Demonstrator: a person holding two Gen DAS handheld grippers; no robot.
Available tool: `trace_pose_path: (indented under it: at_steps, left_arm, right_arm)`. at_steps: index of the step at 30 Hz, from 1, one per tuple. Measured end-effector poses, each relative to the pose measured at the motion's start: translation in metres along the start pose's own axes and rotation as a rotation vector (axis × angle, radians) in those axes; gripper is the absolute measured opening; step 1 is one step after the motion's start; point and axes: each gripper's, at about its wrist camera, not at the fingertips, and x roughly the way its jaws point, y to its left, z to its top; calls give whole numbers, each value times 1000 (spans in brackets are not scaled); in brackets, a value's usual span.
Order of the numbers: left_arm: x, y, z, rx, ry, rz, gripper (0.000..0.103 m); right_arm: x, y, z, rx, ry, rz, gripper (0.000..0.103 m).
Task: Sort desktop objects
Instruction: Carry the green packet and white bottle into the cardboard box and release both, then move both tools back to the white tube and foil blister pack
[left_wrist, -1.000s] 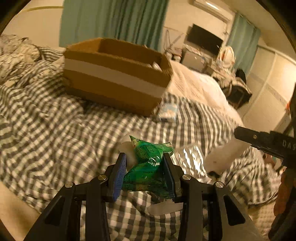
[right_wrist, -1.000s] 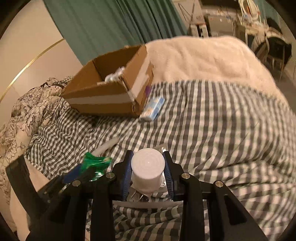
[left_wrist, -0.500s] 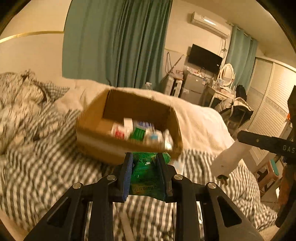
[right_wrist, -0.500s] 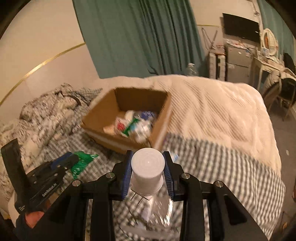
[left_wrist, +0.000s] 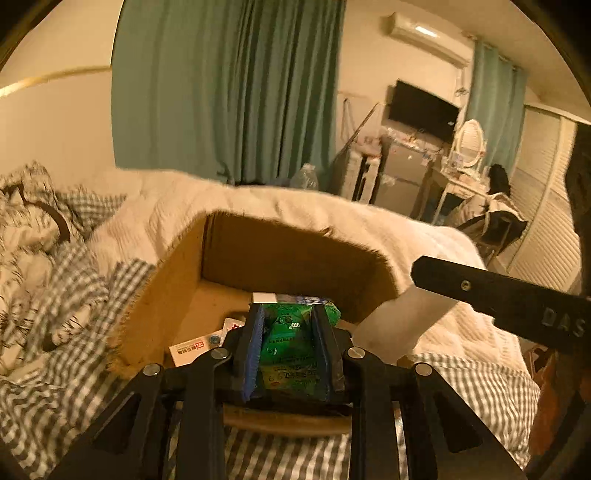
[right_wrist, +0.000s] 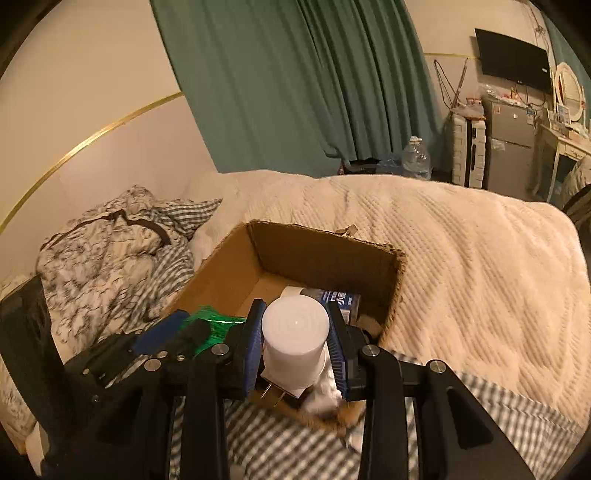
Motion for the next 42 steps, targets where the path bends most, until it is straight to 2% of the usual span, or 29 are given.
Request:
trace_pose_path:
  at_steps: [1,2,3,5,10,15,22,28,33,38,42]
  left_arm:
    - [7,1,-1,-1,17,15,40]
    - [13,3,-2,0,28,36,58]
    - [15,5,-4,3,28,54,72]
    - [11,9,-10,7,11,59,84]
    - [-18,15,-18,-11,20,49,85]
    - [-77,10,-31,-2,24,88,85]
    - [-147,2,-72,-13,42,98,85]
    - [-167,-1,-118,-38,52,107,85]
    - [-150,-7,-165,-34,105,122,85]
    - [-117,-10,-217,-54,146,118,85]
    - [-96,-16,-247,-39,155,131,85]
  right_arm:
    - [5,-4,-1,11,3,-5,41]
    - [8,-7,-2,26,-6,-10,59]
    - [7,-12,-4,39,-23,-7,66]
    - [5,-21,-7,46,-25,-9,67]
    - [-21,-40,-25,68,3,-47,67]
    - [-72,-42,-48,27,23,-103,67]
    - [-151,-33,-94,-12,32,-144,67]
    - [-187,-28,-133,-9,41,-165,67]
    - [-182,-22,-170,-49,75,-158,67]
    - [-151,-27,-211,-74,103,-174,67]
    - [-107,-42,-239,-49,205,-168,67]
